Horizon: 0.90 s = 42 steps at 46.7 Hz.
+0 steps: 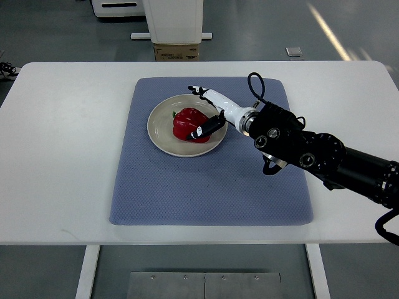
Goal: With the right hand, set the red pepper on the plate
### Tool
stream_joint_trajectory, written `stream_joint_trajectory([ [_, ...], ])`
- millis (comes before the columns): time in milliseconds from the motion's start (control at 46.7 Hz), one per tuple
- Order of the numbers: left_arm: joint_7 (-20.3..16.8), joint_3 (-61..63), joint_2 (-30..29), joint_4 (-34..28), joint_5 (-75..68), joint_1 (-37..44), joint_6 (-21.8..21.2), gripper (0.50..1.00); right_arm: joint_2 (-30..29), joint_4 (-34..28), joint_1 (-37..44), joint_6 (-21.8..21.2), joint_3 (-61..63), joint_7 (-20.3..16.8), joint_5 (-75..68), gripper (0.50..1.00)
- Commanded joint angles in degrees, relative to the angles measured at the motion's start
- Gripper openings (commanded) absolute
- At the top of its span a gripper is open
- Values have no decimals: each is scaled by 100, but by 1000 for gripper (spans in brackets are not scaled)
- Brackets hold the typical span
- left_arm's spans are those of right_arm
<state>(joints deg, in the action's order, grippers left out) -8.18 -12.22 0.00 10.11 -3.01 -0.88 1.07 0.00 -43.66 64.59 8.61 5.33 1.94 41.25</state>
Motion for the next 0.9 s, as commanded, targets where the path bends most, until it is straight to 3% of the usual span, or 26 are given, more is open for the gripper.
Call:
stream_joint_trajectory([
  [0,0,0,0,0,2,0,-1,1000,0,-28,-7,-9,152,-1,-3,998],
  [236,0,0,0,0,-6,0,-1,1000,0,-64,-16,-17,758,-1,-12,998],
  [879,0,0,0,0,-6,0,-1,1000,1063,-64,-710,-44,2657,-62,23,998],
])
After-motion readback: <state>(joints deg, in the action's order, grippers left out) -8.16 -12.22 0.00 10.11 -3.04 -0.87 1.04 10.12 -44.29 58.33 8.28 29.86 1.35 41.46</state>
